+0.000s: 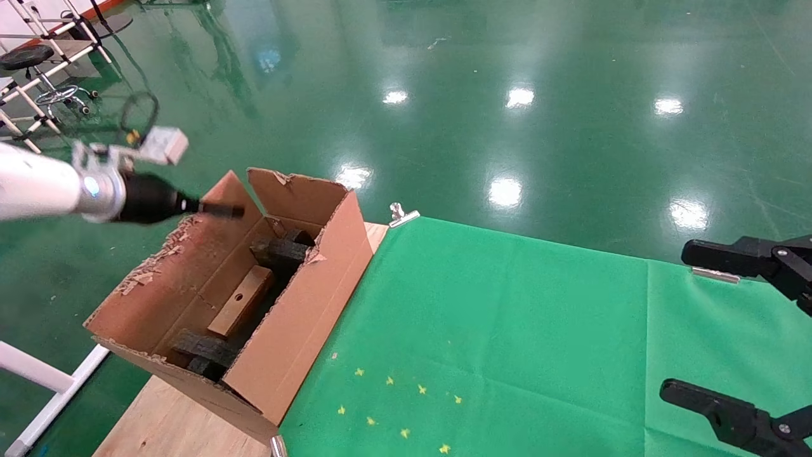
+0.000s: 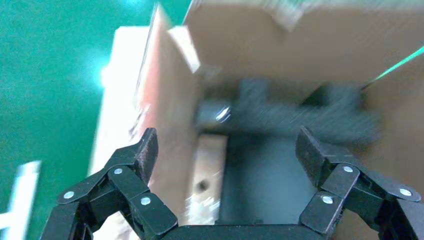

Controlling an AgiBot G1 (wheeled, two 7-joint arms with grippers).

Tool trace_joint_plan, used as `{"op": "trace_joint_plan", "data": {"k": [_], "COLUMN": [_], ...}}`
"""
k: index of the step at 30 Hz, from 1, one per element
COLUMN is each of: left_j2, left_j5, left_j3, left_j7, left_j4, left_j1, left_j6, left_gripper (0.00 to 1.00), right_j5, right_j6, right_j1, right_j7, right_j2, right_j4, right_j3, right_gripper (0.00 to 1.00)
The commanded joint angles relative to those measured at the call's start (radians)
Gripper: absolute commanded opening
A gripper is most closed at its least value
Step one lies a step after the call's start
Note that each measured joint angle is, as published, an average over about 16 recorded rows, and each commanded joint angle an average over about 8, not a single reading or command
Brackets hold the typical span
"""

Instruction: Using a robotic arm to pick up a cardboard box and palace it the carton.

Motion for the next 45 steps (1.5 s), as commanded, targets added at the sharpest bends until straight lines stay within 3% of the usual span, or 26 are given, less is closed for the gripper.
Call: {"op": "trace_joint_plan", "data": {"k": [1,8,14,25,45], "left_j2": [-0.018,-0.084,-0.111,-0.114,-0.127], "left_j5": [-0.025,-0.185,-0.29,-0.32,-0.501], "left_j3": [-0.017,-0.106,-0.162,-0.184,-0.339], "left_j7": [-0.015,-0.126,-0.188,-0.162,0.069], "left_j4": [-0.022,-0.092,-0.111,-0.149,-0.493], "left_j1": [-0.033,-0.076,-0.071,-0.035,0.242], "left_j6": [0.042,0.312,0.445,0.453,0.459], "left_gripper": [1.0,1.0,1.0,1.0,1.0], "right_j5": [0.0,0.0,0.0,0.0,0.0], "right_j6": [0.0,0.0,0.0,0.0,0.0], "right_j1": [0.0,0.0,0.0,0.0,0.0], "right_j7": [0.0,0.0,0.0,0.0,0.0], "right_j2": [0.0,0.0,0.0,0.0,0.0], "right_j4": [0.0,0.0,0.0,0.0,0.0], "right_j3": [0.0,0.0,0.0,0.0,0.0], "right_gripper": [1.0,1.0,1.0,1.0,1.0]}}
